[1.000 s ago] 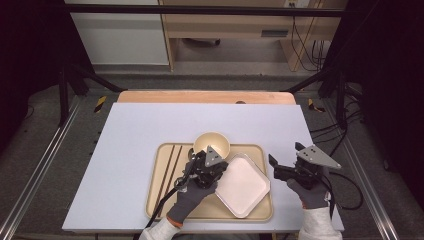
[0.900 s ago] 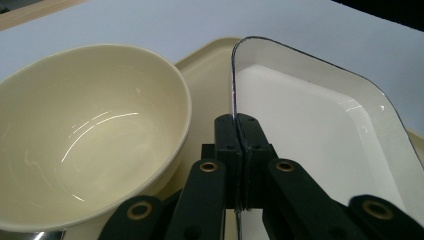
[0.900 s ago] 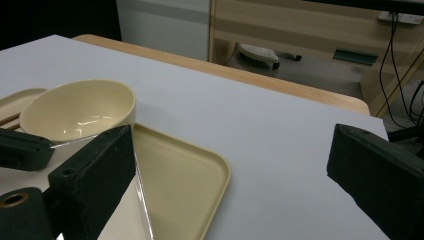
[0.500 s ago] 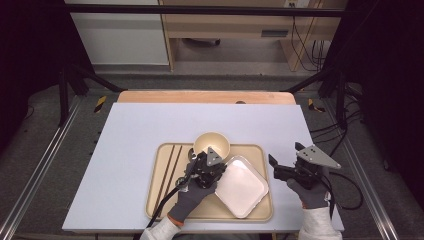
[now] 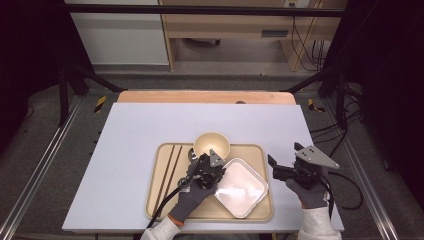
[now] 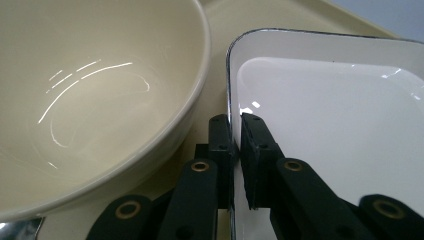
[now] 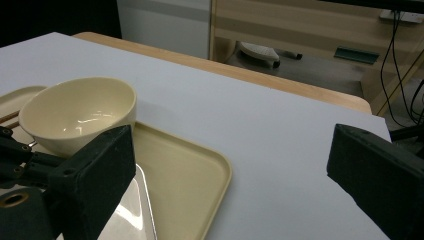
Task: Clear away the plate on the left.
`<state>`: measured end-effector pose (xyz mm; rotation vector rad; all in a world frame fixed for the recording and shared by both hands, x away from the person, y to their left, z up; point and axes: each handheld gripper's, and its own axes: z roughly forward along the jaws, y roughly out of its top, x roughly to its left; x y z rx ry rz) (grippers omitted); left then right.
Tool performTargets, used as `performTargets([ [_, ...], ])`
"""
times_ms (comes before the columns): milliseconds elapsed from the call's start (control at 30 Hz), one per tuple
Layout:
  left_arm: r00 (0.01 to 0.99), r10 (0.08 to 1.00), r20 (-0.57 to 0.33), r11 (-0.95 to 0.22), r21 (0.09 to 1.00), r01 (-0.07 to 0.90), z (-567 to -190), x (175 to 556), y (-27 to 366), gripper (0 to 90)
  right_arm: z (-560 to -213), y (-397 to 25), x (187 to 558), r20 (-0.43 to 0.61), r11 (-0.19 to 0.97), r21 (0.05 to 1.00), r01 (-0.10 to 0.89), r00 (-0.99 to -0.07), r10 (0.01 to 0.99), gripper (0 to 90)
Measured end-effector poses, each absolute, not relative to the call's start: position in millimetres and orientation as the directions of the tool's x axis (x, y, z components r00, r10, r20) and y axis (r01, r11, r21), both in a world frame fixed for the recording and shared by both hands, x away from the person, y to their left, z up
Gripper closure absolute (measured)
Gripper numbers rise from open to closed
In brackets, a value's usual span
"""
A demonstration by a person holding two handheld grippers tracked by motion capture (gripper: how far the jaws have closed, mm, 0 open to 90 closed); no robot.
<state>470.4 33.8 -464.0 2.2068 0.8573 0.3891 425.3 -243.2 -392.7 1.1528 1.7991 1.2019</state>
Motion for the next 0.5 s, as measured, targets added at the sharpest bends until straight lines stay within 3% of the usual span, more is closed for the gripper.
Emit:
performTargets([
  [500, 0.735, 0.677, 0.042, -0.515, 0.74, 0.432, -455.8, 465.1, 39.5, 77.4, -393.2, -243.3, 425.6, -0.057, 0.18, 0.937, 0.3, -0.378, 0.924, 5.7],
])
